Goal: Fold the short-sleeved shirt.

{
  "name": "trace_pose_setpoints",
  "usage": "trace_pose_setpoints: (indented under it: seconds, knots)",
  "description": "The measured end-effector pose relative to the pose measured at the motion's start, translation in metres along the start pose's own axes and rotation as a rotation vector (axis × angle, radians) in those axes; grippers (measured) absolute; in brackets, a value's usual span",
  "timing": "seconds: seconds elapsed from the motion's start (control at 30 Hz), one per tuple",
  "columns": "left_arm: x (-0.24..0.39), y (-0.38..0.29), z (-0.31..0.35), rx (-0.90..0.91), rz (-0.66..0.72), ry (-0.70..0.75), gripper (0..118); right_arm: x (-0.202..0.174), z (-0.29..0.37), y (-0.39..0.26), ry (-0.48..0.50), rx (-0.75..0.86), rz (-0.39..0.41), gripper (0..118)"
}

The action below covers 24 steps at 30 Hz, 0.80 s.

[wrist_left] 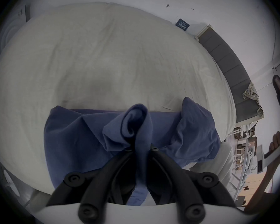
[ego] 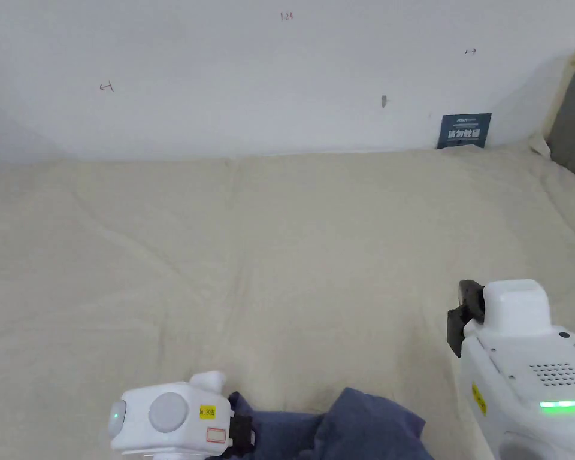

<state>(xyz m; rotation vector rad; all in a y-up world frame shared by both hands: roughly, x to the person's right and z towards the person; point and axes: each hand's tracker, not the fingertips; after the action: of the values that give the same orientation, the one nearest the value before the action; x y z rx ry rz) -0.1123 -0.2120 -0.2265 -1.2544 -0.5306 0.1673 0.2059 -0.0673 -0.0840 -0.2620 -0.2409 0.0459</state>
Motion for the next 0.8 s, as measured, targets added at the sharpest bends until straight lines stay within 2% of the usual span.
trace_pose_setpoints:
  seconds: [0.03, 0.07, 0.13, 0.17, 0.2, 0.3, 0.37, 0.4, 0.43, 0.47, 0.5, 0.53, 0.57, 0.63, 0.8]
  knots:
    - [0.003, -0.001, -0.001, 0.006, 0.004, 0.002, 12, 0.003, 0.001, -0.001, -0.005, -0.001, -0.001, 0]
    - [0.004, -0.003, -0.002, 0.013, 0.007, 0.001, 20, 0.006, 0.002, -0.001, -0.01, -0.003, -0.003, 0]
    - [0.006, -0.005, 0.001, 0.05, 0.031, -0.058, 72, 0.01, 0.004, -0.002, -0.02, -0.004, -0.004, 0]
    - [0.006, -0.006, 0.007, 0.063, 0.047, -0.087, 92, 0.012, 0.004, -0.002, -0.025, -0.005, -0.005, 0]
    - [0.005, -0.007, 0.012, 0.086, 0.066, -0.108, 102, 0.013, 0.005, -0.002, -0.028, -0.005, -0.006, 0]
    - [-0.001, -0.005, 0.038, 0.15, 0.112, -0.158, 102, 0.013, 0.006, 0.0, -0.032, -0.001, -0.012, 0]
    - [-0.005, -0.009, 0.06, 0.272, 0.114, -0.138, 102, 0.012, 0.007, 0.001, -0.028, 0.004, -0.012, 0]
    - [-0.006, -0.013, 0.071, 0.346, 0.108, -0.11, 100, 0.01, 0.007, 0.002, -0.027, 0.008, -0.01, 0]
    - [-0.008, -0.016, 0.08, 0.41, 0.099, -0.08, 94, 0.009, 0.008, 0.003, -0.024, 0.011, -0.009, 0]
    - [-0.011, -0.021, 0.09, 0.482, 0.093, -0.039, 80, 0.008, 0.008, 0.003, -0.02, 0.014, -0.007, 0]
    - [-0.012, -0.025, 0.096, 0.534, 0.076, -0.005, 46, 0.007, 0.009, 0.003, -0.017, 0.015, -0.005, 0]
    - [-0.013, -0.03, 0.1, 0.585, 0.054, 0.035, 18, 0.007, 0.009, 0.004, -0.014, 0.016, -0.005, 0]
    - [-0.013, -0.034, 0.101, 0.62, 0.031, 0.102, 4, 0.006, 0.008, 0.003, -0.011, 0.016, -0.006, 0]
    - [-0.013, -0.044, 0.099, 0.642, -0.03, 0.208, 4, 0.006, 0.007, 0.003, -0.007, 0.013, -0.008, 0]
    - [-0.01, -0.056, 0.067, 0.533, -0.105, 0.25, 4, 0.004, 0.005, 0.001, -0.001, 0.004, -0.018, 0]
